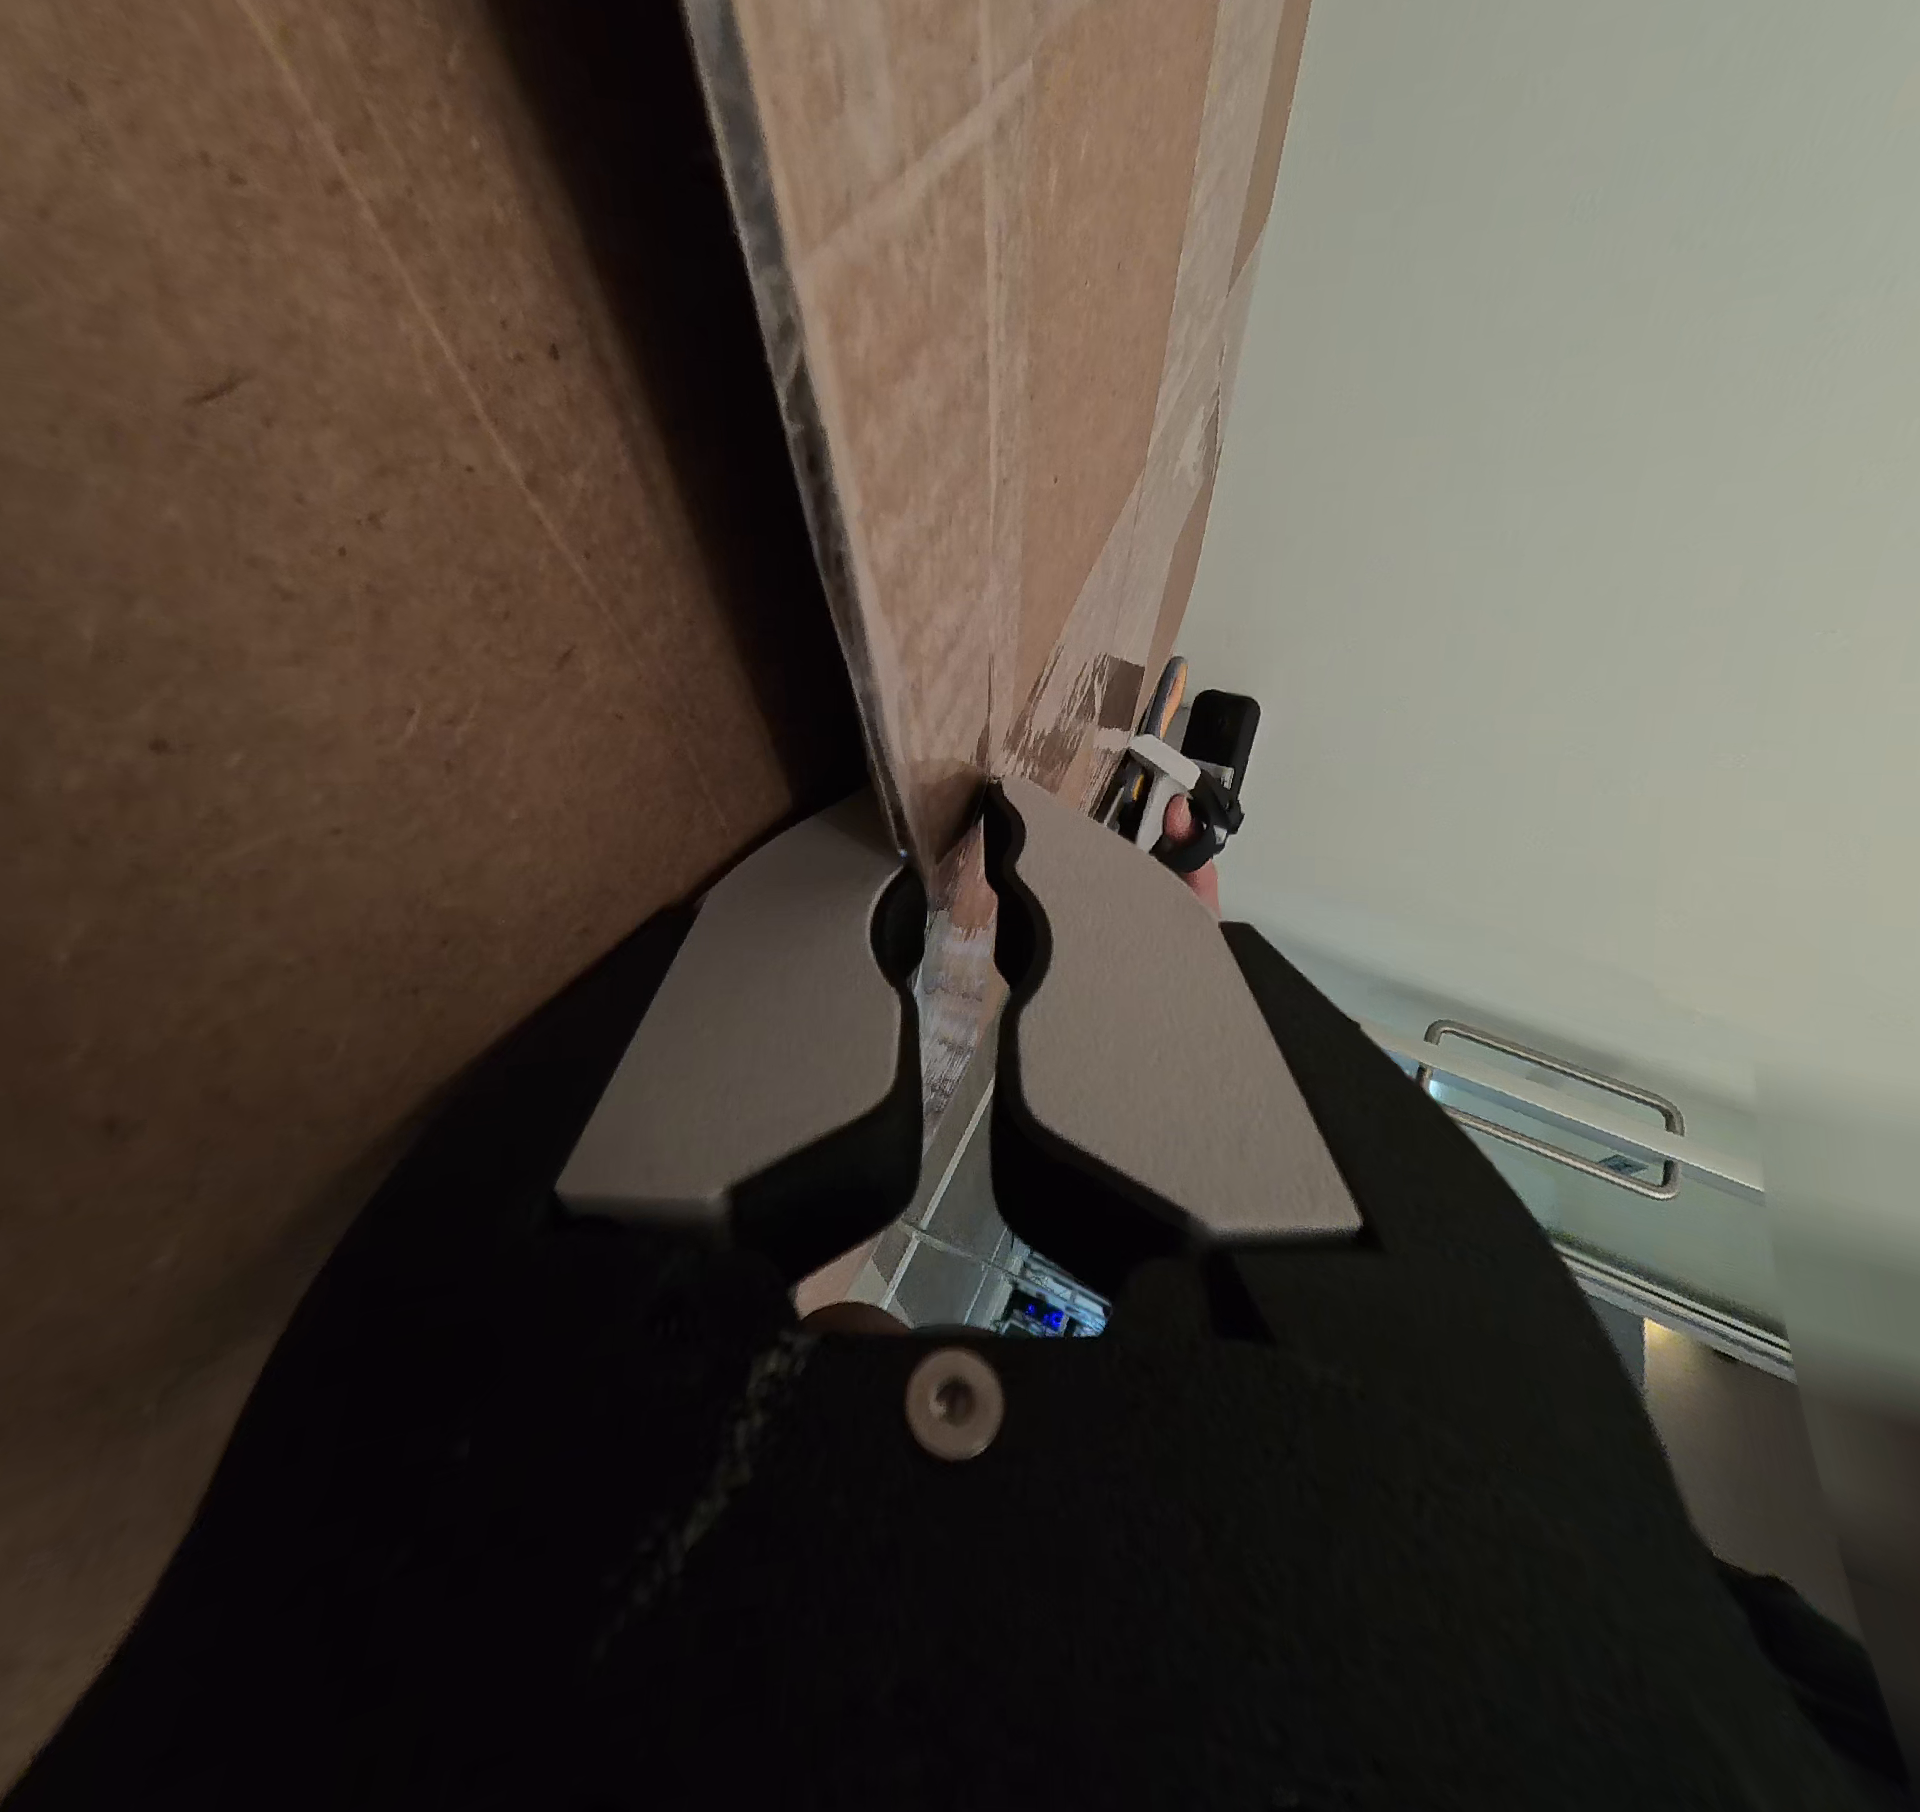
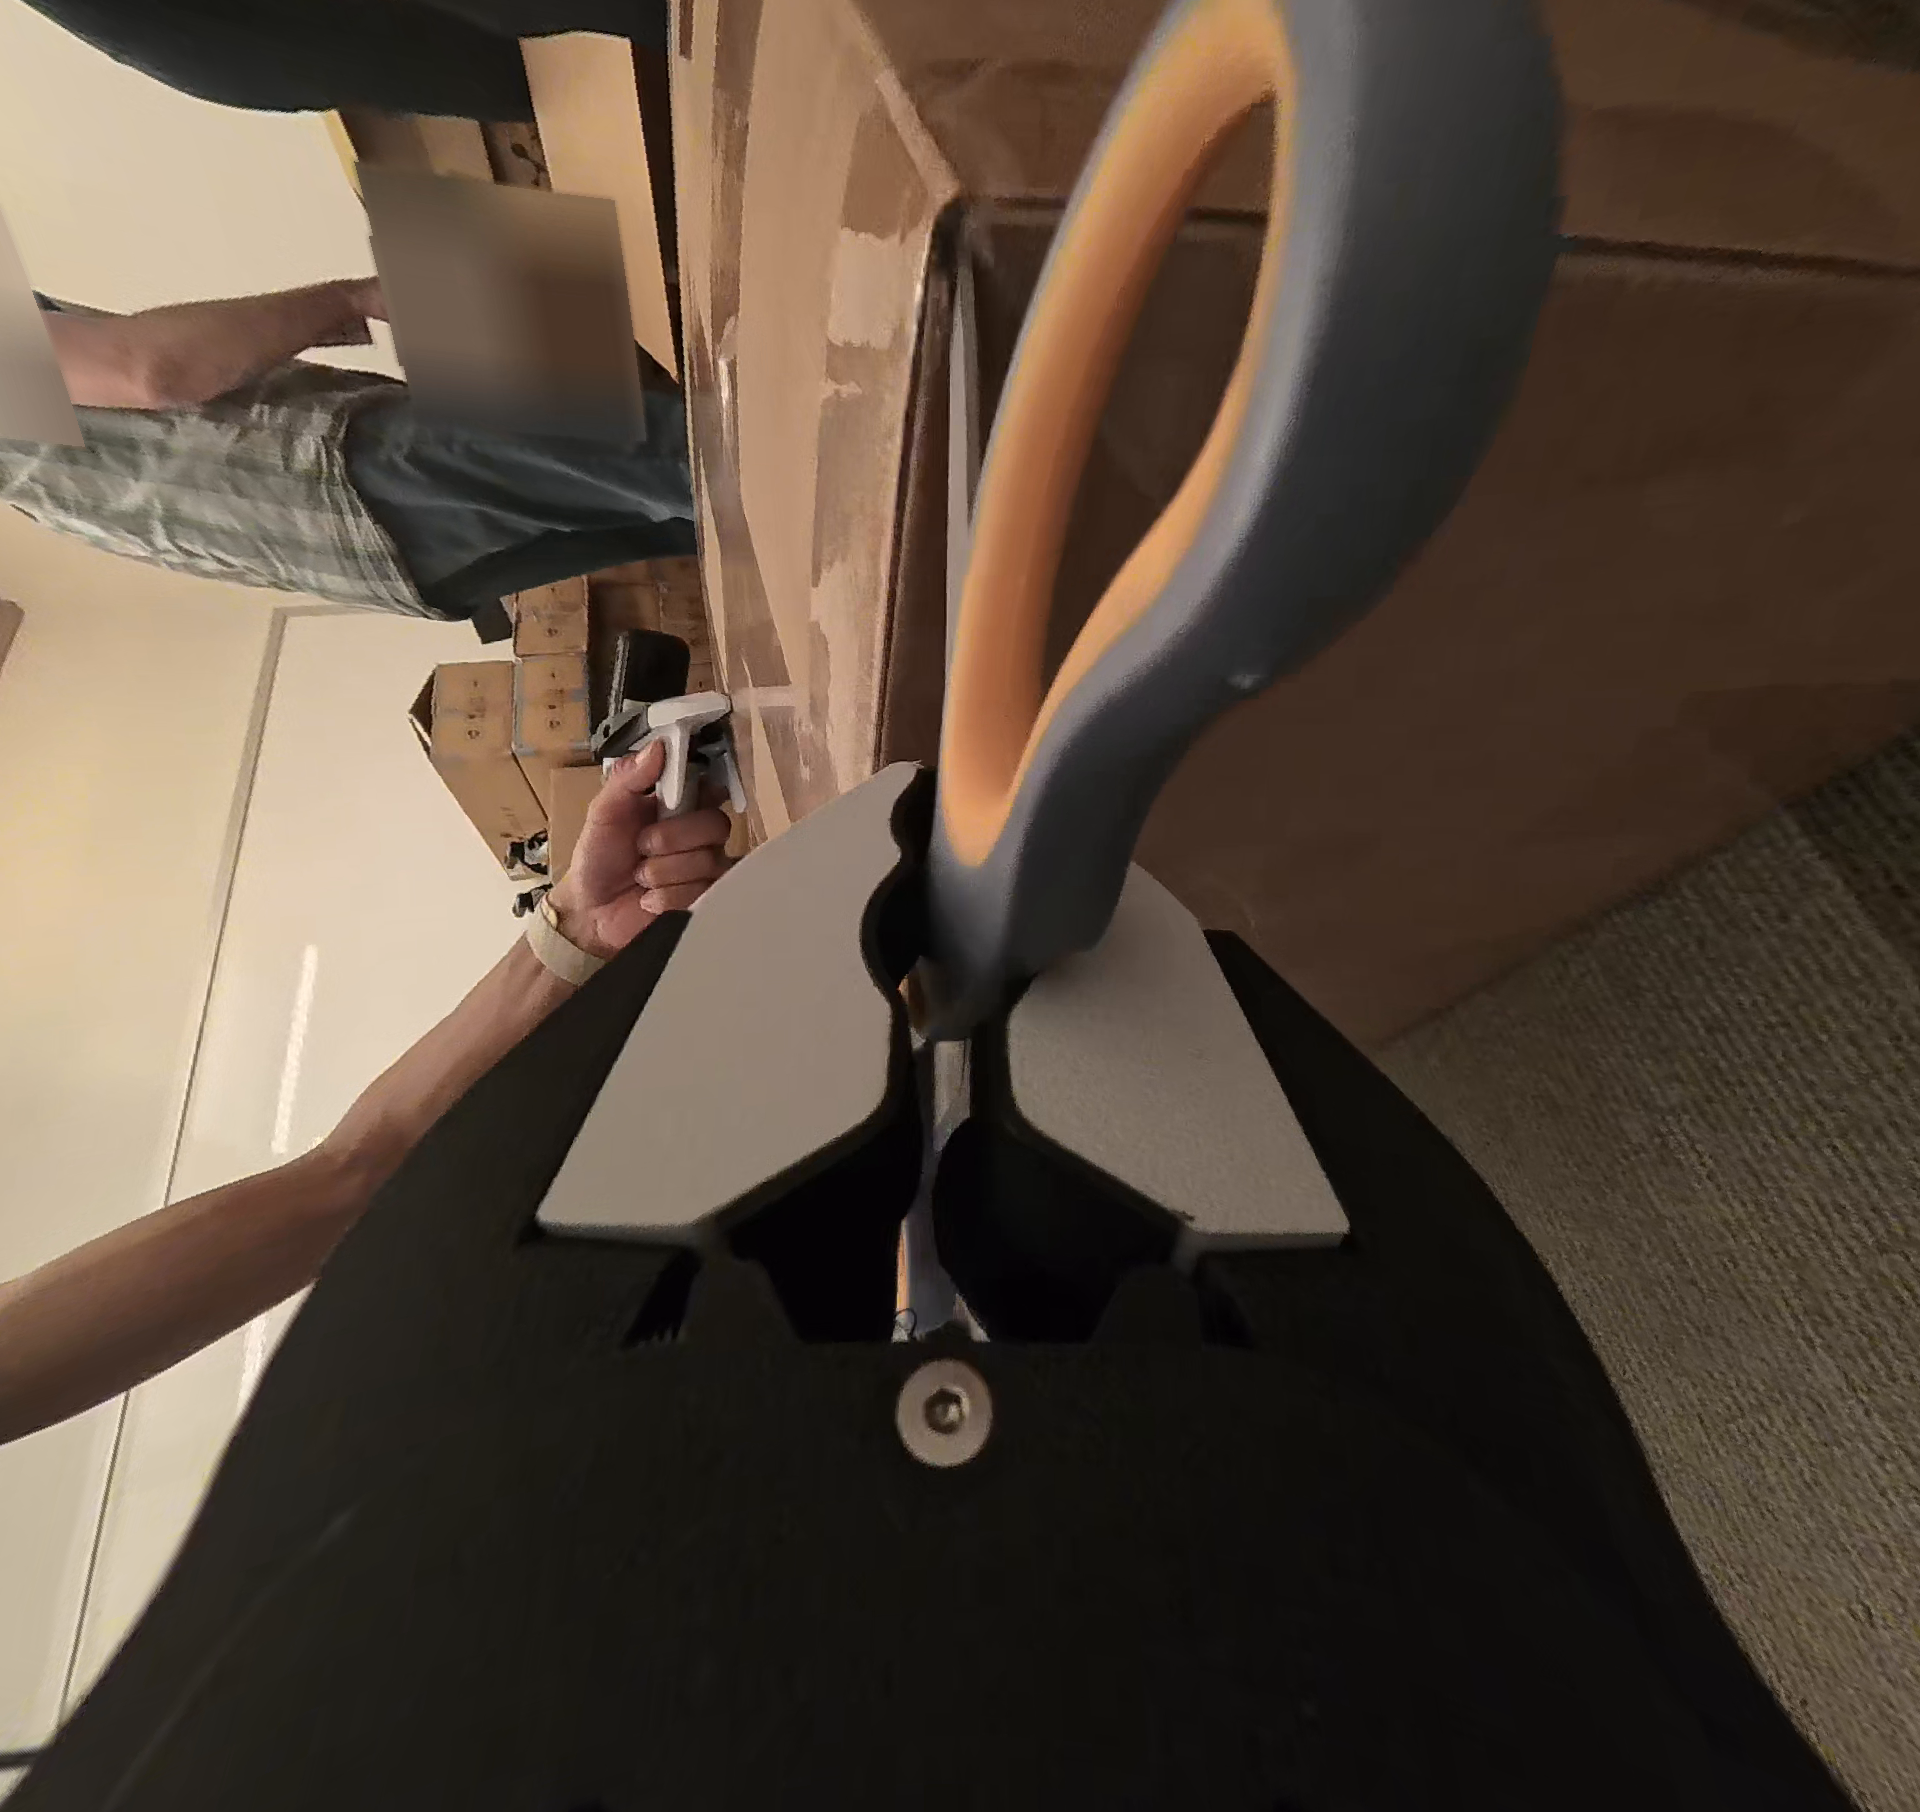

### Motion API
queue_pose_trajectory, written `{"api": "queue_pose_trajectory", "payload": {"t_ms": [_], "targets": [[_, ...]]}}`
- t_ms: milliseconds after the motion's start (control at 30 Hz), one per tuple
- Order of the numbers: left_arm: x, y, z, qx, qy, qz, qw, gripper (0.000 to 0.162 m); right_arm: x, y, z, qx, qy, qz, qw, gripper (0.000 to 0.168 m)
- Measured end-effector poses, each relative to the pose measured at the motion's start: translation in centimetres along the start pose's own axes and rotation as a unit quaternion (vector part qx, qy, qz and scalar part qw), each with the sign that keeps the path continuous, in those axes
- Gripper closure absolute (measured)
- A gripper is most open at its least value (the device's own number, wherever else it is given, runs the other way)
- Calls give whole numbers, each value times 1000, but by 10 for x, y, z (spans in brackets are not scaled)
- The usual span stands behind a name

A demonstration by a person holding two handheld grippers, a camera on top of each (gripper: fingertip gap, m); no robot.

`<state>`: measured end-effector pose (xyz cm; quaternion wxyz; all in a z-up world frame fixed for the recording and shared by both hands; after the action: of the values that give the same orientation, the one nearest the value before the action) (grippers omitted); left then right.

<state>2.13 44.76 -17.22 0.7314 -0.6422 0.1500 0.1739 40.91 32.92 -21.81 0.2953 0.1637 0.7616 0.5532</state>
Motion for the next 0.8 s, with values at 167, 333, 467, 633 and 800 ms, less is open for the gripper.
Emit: {"api": "queue_pose_trajectory", "payload": {"t_ms": [167,333,467,633,800], "targets": [[0,0,1,-3,7,1,1000,154,-1,-6,-13,7,8,13,1000,163],[0,0,1,1,5,-1,1000,154,2,-9,-11,20,16,28,999,163],[0,0,1,3,6,-1,1000,154,6,-6,-13,31,13,42,999,164],[0,1,0,10,5,-4,1000,154,8,-12,-11,-24,11,-1,1000,162],[-1,0,0,5,6,-1,1000,154,13,-2,-19,-36,-17,11,999,163]]}}
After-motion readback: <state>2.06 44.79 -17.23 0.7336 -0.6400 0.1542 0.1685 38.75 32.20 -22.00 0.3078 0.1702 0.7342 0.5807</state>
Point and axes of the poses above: each gripper's, where its closed fingertips meet, x out along the fingers, z out of its top, y = z × x across the jaws, the point moved 6 cm from there along -x, back along the fingers, and after that the axes turned 15 degrees about x, right-handed, at the moved point
